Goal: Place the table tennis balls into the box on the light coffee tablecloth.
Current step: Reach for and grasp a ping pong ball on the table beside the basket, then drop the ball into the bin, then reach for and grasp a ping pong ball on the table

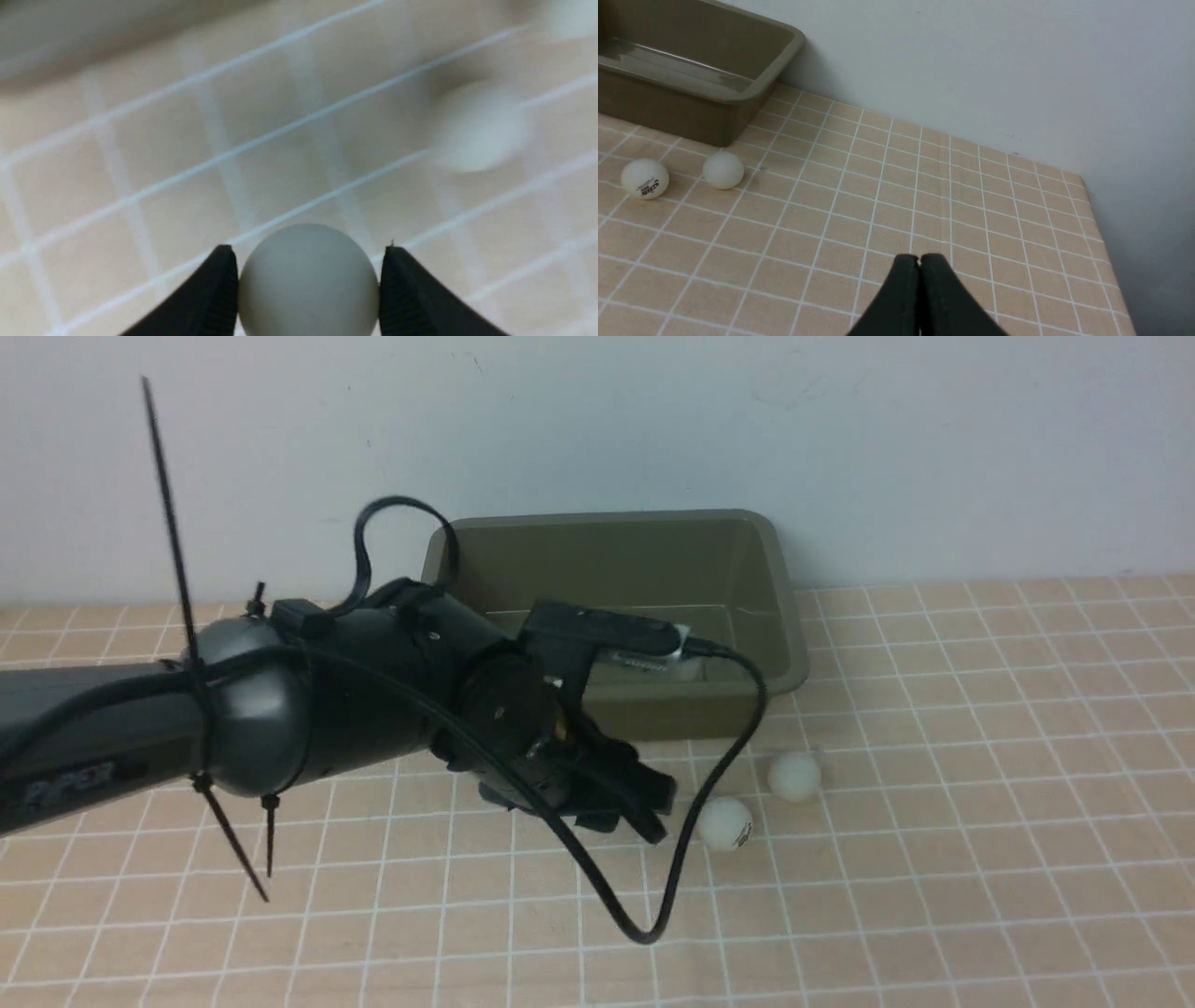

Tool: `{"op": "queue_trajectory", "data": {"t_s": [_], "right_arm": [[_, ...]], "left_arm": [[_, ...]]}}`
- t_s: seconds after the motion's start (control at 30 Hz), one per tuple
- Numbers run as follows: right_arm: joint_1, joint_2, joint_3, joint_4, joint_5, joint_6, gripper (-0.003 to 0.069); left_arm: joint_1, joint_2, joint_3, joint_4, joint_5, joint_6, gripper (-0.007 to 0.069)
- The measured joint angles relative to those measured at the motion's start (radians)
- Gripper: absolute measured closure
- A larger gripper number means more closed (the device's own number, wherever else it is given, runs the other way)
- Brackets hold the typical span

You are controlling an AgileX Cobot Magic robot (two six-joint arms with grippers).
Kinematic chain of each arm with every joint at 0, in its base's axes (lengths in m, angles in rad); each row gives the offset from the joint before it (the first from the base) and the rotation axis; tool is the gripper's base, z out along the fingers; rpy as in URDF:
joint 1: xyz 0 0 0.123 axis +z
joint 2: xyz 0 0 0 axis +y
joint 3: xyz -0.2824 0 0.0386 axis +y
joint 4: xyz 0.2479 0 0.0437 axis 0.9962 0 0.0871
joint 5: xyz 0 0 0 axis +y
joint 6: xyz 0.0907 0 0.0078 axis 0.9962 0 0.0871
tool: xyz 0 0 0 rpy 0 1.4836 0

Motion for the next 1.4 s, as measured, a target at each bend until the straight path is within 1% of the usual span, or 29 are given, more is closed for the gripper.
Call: {"op": "queue_trajectory", "data": {"t_s": [0.03,0.07,0.13,0.23,0.27,0.43,0.53,0.6,0.67,0.77,0.83,0.87,0.9,0.97,1.0,1.03,1.07,1.13,1.17,1.27,1.4], "right_arm": [[0.0,0.0,0.0,0.0,0.0,0.0,0.0677],[0.0,0.0,0.0,0.0,0.0,0.0,0.0677],[0.0,0.0,0.0,0.0,0.0,0.0,0.0677],[0.0,0.0,0.0,0.0,0.001,0.0,0.0677],[0.0,0.0,0.0,0.0,0.001,0.0,0.0677],[0.0,0.0,0.0,0.006,0.001,0.0,0.0677],[0.0,0.0,0.0,0.018,0.001,0.0,0.0677],[0.0,0.0,0.0,0.023,0.001,0.0,0.0677],[0.0,0.0,0.0,0.023,0.0,0.0,0.0677],[0.0,0.0,0.0,0.023,-0.003,0.0,0.0677],[0.0,0.0,0.0,0.023,-0.007,-0.001,0.0677],[0.0,0.0,0.0,0.023,-0.008,-0.005,0.0677],[0.0,0.0,0.0,0.023,-0.009,-0.011,0.0677],[0.0,0.0,0.0,0.025,-0.009,-0.03,0.0677],[0.0,0.0,0.0,0.028,-0.009,-0.039,0.0677],[0.0,0.0,0.0,0.036,-0.01,-0.049,0.0677],[0.0,0.0,0.0,0.056,-0.017,-0.066,0.0677],[0.0,0.0,0.0,0.113,-0.026,-0.099,0.0677],[0.0,0.0,0.0,0.121,-0.026,-0.109,0.0677],[0.0,0.015,0.0,0.257,-0.024,-0.21,0.0677],[0.0,0.154,0.0,0.436,-0.01,-0.395,0.0677]], "left_arm": [[0.001,-0.012,-0.022,-0.05,-0.014,0.093,0.0313],[0.013,-0.016,-0.047,-0.099,-0.028,0.147,0.0313],[0.053,-0.007,-0.088,-0.166,-0.037,0.226,0.0313],[0.12,0.033,-0.162,-0.23,-0.033,0.317,0.0313],[0.161,0.063,-0.2,-0.243,-0.026,0.353,0.0313],[0.269,0.181,-0.335,-0.272,0.0,0.445,0.0313],[0.303,0.234,-0.383,-0.28,0.018,0.477,0.0299],[0.315,0.263,-0.418,-0.291,0.065,0.485,0.0265],[0.32,0.277,-0.454,-0.296,0.153,0.491,0.0227],[0.32,0.273,-0.507,-0.296,0.29,0.49,0.0236],[0.32,0.251,-0.559,-0.296,0.412,0.487,0.0296],[0.32,0.238,-0.58,-0.296,0.446,0.487,0.0329],[0.32,0.212,-0.611,-0.295,0.525,0.49,0.0384],[0.32,0.163,-0.651,-0.285,0.627,0.506,0.0478],[0.32,0.132,-0.66,-0.275,0.666,0.515,0.0532],[0.32,0.107,-0.661,-0.267,0.68,0.517,0.0564],[0.32,0.075,-0.656,-0.247,0.699,0.52,0.0628],[0.32,0.011,-0.623,-0.22,0.713,0.513,0.0675],[0.32,0.005,-0.618,-0.218,0.715,0.513,0.0675],[0.32,-0.088,-0.537,-0.222,0.72,0.503,0.0693],[0.308,-0.235,-0.374,-0.265,0.721,0.589,0.0693]]}}
